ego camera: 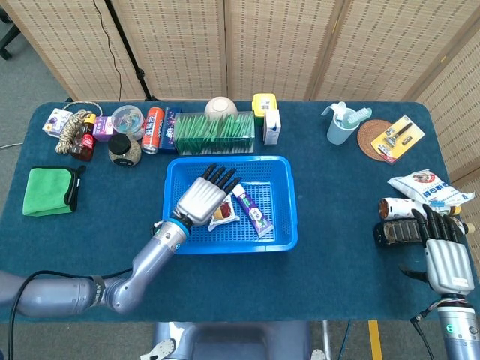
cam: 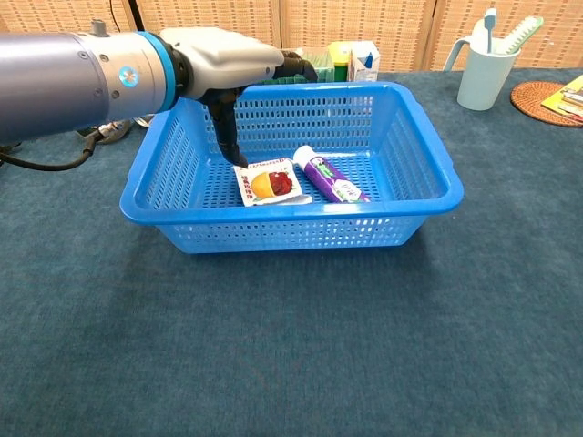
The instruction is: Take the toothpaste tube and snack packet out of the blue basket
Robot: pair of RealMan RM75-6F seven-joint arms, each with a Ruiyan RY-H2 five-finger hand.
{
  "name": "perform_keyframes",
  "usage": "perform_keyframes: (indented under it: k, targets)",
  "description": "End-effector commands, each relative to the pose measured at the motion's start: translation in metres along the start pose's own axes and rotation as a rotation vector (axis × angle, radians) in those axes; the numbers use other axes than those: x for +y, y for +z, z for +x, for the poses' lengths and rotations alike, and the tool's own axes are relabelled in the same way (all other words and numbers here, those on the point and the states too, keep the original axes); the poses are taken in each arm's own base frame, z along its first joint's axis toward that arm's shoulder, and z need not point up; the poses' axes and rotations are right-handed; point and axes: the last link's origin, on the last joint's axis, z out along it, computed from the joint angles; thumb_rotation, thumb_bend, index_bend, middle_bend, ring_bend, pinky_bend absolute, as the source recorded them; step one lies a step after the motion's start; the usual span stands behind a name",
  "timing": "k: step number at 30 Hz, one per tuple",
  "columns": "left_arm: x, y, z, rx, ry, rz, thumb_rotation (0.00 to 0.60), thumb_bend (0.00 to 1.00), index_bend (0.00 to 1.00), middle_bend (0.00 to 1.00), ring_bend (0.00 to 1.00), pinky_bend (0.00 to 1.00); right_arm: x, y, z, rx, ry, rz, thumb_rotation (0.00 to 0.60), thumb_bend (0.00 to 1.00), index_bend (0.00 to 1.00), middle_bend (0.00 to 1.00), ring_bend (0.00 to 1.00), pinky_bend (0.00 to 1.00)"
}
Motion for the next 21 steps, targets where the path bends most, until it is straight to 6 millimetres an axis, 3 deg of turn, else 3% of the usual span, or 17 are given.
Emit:
perform_keyframes:
  k: [1, 12, 21]
  targets:
    - [0.011, 0.015, -0.007, -0.017, 0.027, -0.061, 0.600, 0.13, 0.00, 0.00, 0.00, 0.00, 0.001, 0.001, 0.001, 0.003, 0.002, -0.009, 0.600, 0.00, 0.00, 0.00, 0.00, 0.00]
    - [0.032, 0.048, -0.025, -0.059, 0.057, -0.131, 0.600, 0.18, 0.00, 0.00, 0.00, 0.00, 0.004, 0.003, 0.001, -0.001, 0.004, -0.024, 0.600, 0.00, 0.00, 0.00, 0.00, 0.00]
    - [0.043, 0.068, -0.026, -0.078, 0.070, -0.148, 0.600, 0.20, 0.00, 0.00, 0.00, 0.00, 0.006, 0.005, 0.001, 0.002, 0.005, -0.039, 0.600, 0.00, 0.00, 0.00, 0.00, 0.00]
